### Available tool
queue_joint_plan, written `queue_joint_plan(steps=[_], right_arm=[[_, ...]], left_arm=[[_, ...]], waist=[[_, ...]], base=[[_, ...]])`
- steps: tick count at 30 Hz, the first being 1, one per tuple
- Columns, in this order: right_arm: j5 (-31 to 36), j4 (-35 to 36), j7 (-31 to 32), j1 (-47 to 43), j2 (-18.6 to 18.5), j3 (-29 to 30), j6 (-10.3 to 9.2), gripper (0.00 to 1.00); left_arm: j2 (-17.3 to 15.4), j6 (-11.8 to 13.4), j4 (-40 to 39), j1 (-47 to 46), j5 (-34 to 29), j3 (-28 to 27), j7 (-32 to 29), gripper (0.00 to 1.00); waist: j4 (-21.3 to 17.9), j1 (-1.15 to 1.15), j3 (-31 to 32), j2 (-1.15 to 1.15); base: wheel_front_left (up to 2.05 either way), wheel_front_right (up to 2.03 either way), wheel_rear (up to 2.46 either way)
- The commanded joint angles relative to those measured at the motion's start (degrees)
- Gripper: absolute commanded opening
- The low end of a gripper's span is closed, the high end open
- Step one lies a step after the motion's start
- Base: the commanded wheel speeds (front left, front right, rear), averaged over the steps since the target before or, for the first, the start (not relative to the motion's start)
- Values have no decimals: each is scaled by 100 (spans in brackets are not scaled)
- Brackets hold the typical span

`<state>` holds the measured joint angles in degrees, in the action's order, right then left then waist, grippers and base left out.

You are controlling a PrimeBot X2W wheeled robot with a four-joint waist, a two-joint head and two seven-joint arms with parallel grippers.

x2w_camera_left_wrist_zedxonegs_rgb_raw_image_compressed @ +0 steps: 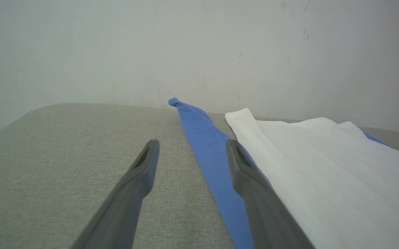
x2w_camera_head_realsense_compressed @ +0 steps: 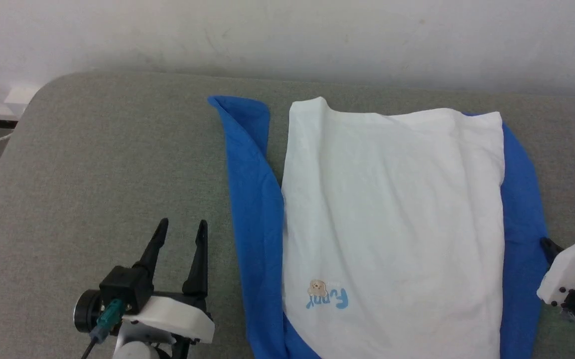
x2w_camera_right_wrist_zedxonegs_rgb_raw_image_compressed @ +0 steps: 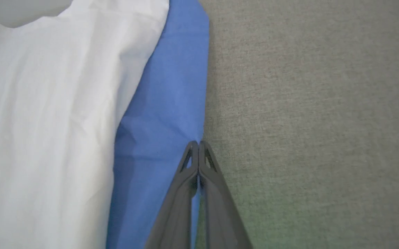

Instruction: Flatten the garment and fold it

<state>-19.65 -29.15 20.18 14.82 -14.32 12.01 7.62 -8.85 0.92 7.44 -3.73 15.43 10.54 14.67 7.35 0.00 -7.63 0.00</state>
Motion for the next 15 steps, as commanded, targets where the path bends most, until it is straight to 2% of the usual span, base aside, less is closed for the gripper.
queue_joint_plan(steps=[1,9,15], right_arm=[[-113,58,-104,-73,13,52,-13,0],[-511,673,-496,-378,8,411,-13,0],[-605,1385,-568,-596,192,484,-13,0]], left_arm=[[37,-53,36,71,-80,-47,32,100],[151,-186,129,291,-161,-203,32,100],[193,-259,148,468,-188,-299,32,100]], waist=[[-75,0,168,0],[-183,0,560,0],[-201,0,725,0]], base=[[0,0,0],[0,0,0],[0,0,0]])
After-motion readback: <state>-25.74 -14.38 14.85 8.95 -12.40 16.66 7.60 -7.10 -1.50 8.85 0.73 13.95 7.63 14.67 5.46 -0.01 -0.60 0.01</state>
